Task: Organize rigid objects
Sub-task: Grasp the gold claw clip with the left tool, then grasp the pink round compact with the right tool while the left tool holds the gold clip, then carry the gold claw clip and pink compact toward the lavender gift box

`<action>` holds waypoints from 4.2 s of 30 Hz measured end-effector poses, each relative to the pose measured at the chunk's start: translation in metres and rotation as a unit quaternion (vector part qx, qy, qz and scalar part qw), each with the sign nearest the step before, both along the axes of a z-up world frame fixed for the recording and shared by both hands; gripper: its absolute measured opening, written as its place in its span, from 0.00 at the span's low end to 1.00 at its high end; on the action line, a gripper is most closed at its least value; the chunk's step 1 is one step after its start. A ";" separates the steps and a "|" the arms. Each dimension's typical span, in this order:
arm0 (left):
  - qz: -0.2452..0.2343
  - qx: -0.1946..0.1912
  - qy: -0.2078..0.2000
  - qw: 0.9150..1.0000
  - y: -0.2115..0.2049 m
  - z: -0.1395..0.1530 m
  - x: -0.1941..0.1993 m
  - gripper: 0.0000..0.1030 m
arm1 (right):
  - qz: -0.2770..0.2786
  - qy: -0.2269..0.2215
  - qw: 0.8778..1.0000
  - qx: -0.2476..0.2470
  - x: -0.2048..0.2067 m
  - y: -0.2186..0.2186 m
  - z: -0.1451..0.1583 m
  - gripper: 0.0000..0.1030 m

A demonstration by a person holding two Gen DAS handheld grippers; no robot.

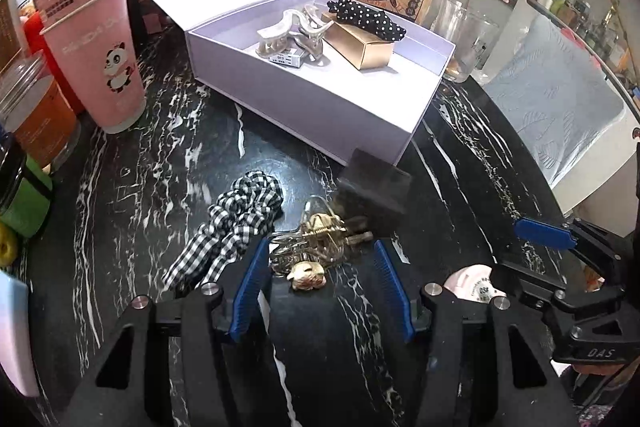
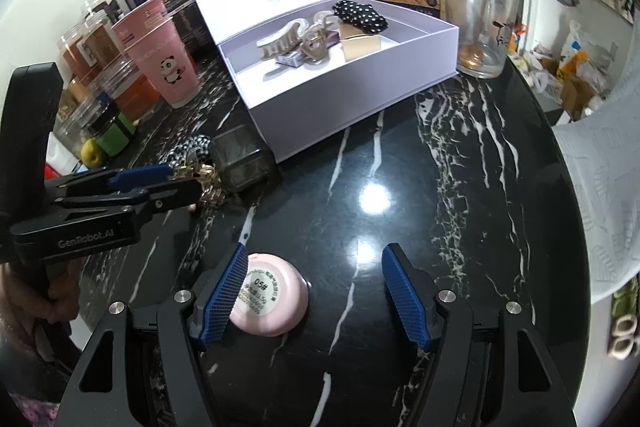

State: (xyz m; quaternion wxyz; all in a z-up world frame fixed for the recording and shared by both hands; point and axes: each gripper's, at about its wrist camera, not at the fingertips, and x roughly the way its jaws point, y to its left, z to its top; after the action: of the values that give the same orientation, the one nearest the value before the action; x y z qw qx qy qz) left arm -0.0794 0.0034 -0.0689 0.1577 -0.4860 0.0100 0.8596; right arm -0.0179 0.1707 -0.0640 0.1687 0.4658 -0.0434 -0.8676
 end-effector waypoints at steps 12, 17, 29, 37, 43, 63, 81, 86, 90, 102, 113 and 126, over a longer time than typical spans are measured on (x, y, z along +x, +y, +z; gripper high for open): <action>0.006 -0.030 0.016 0.999 0.009 -0.014 -0.006 0.53 | -0.006 -0.005 1.000 0.003 0.001 0.003 -0.003 0.68; 0.004 -0.053 0.022 0.998 0.013 -0.017 -0.008 0.55 | -0.004 -0.008 1.000 0.000 0.003 0.003 -0.004 0.68; 0.011 -0.005 0.012 1.000 0.001 -0.014 -0.005 0.55 | -0.009 -0.011 1.000 -0.006 0.004 0.007 -0.005 0.68; 0.005 0.001 -0.003 1.000 -0.003 -0.010 0.014 0.55 | 0.003 -0.019 1.000 -0.007 0.009 0.003 -0.009 0.68; 0.001 0.006 -0.019 1.000 -0.012 -0.010 0.030 0.55 | 0.022 -0.030 0.999 -0.016 0.012 -0.005 -0.013 0.68; 0.043 0.014 -0.013 0.999 -0.043 -0.012 0.048 0.55 | 0.053 0.018 0.998 0.043 0.019 -0.042 -0.018 0.50; 0.031 0.016 0.008 0.999 -0.031 0.002 0.057 0.55 | 0.064 0.027 0.997 0.023 0.030 -0.041 -0.010 0.49; 0.027 0.016 0.013 0.999 -0.023 0.006 0.060 0.55 | 0.058 0.029 0.998 0.015 0.035 -0.034 -0.005 0.49; 0.023 0.024 0.011 0.999 -0.018 0.008 0.063 0.55 | 0.058 0.036 0.998 0.012 0.040 -0.030 0.000 0.49; 0.000 0.026 0.021 0.999 0.009 0.016 0.068 0.55 | 0.070 0.054 0.996 0.009 0.053 -0.020 0.014 0.49; -0.017 0.013 0.037 0.999 0.024 0.033 0.057 0.55 | 0.063 0.066 0.996 0.007 0.048 -0.010 0.027 0.49; -0.022 0.019 0.049 0.998 0.031 0.050 0.038 0.55 | 0.066 0.077 0.995 -0.004 0.030 -0.005 0.045 0.49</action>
State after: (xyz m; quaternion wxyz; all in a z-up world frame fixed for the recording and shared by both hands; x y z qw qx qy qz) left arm -0.0412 0.0345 -0.0190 0.1849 -0.4398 0.0119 0.8788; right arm 0.0118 0.1660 -0.0194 0.2304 0.3989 -0.0025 -0.8876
